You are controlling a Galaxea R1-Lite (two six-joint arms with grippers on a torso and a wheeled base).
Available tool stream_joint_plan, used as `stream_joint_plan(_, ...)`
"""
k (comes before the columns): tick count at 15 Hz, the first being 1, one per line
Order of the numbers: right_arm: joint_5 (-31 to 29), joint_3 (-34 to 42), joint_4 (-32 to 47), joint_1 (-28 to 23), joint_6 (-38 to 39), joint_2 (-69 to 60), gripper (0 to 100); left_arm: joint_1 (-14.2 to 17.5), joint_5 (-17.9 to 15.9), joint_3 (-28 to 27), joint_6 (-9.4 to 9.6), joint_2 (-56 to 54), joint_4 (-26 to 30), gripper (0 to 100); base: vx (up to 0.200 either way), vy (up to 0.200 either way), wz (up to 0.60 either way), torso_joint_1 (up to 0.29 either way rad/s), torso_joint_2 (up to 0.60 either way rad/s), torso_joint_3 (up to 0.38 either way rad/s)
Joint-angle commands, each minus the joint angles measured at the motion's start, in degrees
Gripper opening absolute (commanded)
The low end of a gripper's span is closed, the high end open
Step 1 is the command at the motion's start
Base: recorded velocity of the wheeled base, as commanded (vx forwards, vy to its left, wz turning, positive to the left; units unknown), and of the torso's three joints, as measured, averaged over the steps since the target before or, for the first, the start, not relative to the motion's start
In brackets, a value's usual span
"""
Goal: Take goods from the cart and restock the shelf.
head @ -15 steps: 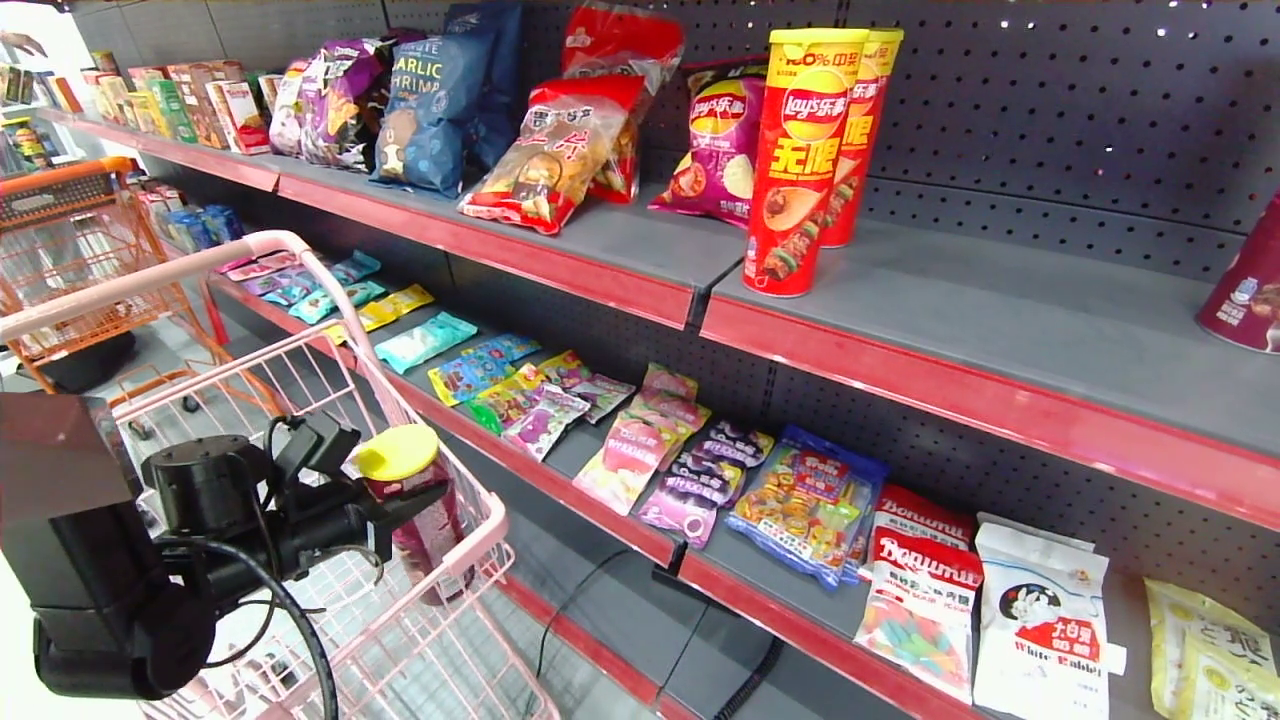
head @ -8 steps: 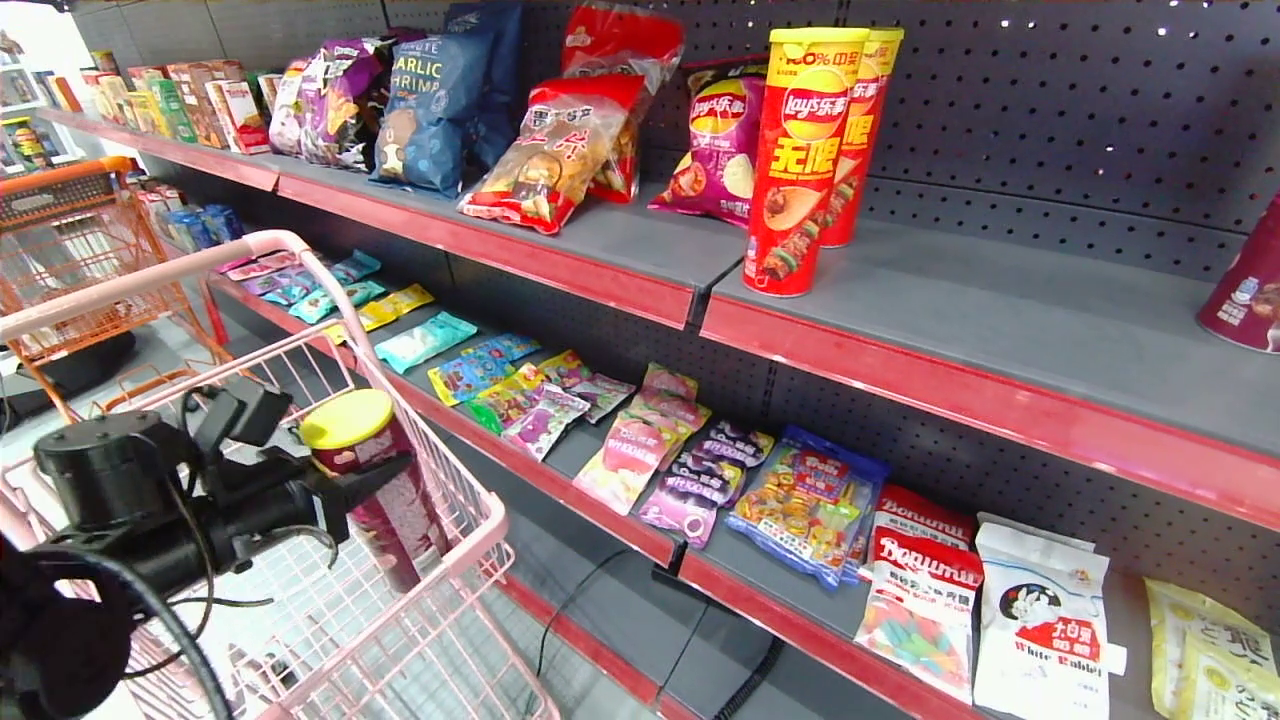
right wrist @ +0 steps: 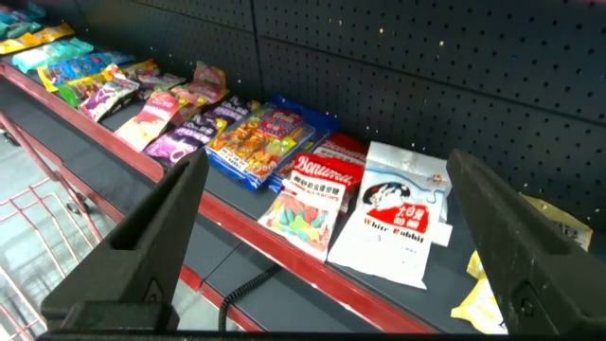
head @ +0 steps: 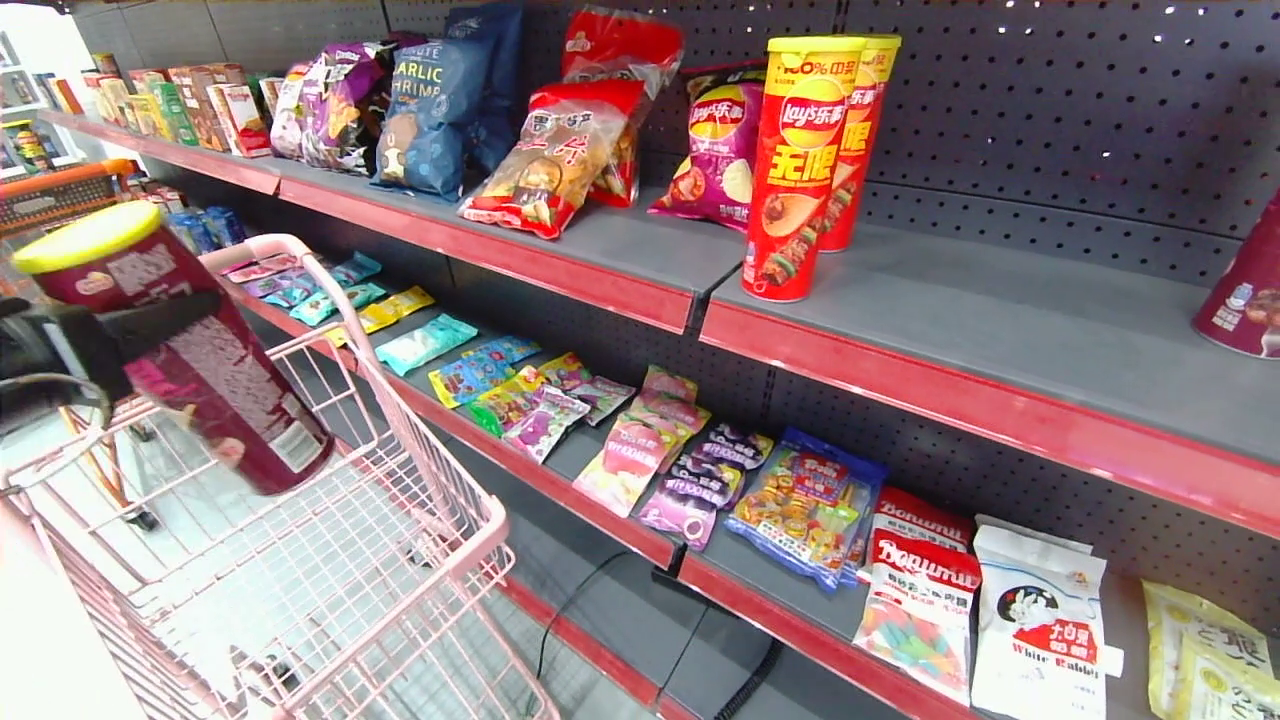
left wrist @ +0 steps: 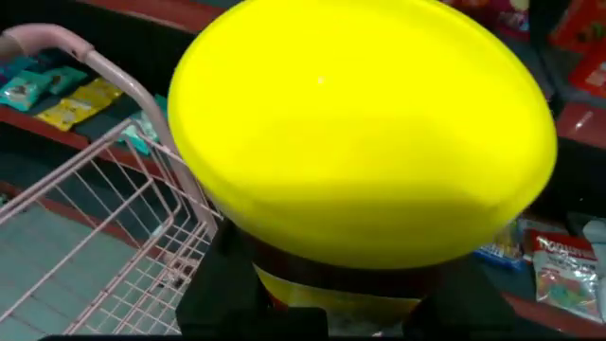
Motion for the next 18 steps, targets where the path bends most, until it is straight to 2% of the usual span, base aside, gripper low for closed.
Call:
stream_joint_plan(1,0.0,0.0,0.0,0.0,0.0,0.0,100,0.6,0.7,-2.0,0.77,-16.1,9.6,0,0.000,0.000,0.00,0.115,-0.35,-0.212)
stream_joint_plan(2,0.0,0.0,0.0,0.0,0.0,0.0,100,0.6,0.7,-2.0,1.21,-19.9,14.0,0,0.000,0.000,0.00,0.139,-0.45,-0.286)
stream_joint_plan(3,0.0,0.0,0.0,0.0,0.0,0.0,100,0.6,0.7,-2.0,1.21,-19.9,14.0,0,0.000,0.000,0.00,0.168,-0.49,-0.305)
stream_joint_plan(4,0.0,0.0,0.1,0.0,0.0,0.0,100,0.6,2.2,-1.7,1.21,-27.4,23.0,0,0.000,0.000,0.00,0.183,-0.52,-0.310)
stream_joint_plan(5,-0.1,0.0,0.0,0.0,0.0,0.0,100,0.6,3.8,-1.0,1.21,-30.6,25.7,0,0.000,0.000,0.00,0.183,-0.54,-0.334)
stream_joint_plan(10,-0.1,0.0,0.1,0.0,0.0,0.0,100,0.6,9.3,3.5,1.30,-38.1,26.9,0,0.000,0.000,0.00,0.225,-0.57,-0.344)
stream_joint_plan(12,-0.1,0.0,0.0,0.0,0.0,0.0,100,0.6,9.4,4.1,1.30,-39.2,27.0,0,0.000,0.000,0.00,0.242,-0.60,-0.359)
stream_joint_plan(14,-0.1,0.0,0.1,0.0,0.0,0.0,100,0.6,11.2,4.3,1.30,-39.3,27.2,0,0.000,0.000,0.00,0.193,-0.46,-0.273)
stream_joint_plan(17,-0.1,0.0,0.1,0.0,0.0,0.0,100,0.6,11.5,5.1,1.39,-39.3,27.2,0,0.000,0.000,0.00,0.178,-0.39,-0.227)
stream_joint_plan(18,-0.1,0.0,0.0,0.0,0.0,0.0,100,0.6,11.5,5.6,2.36,-39.5,27.2,0,0.000,0.000,0.00,0.168,-0.37,-0.222)
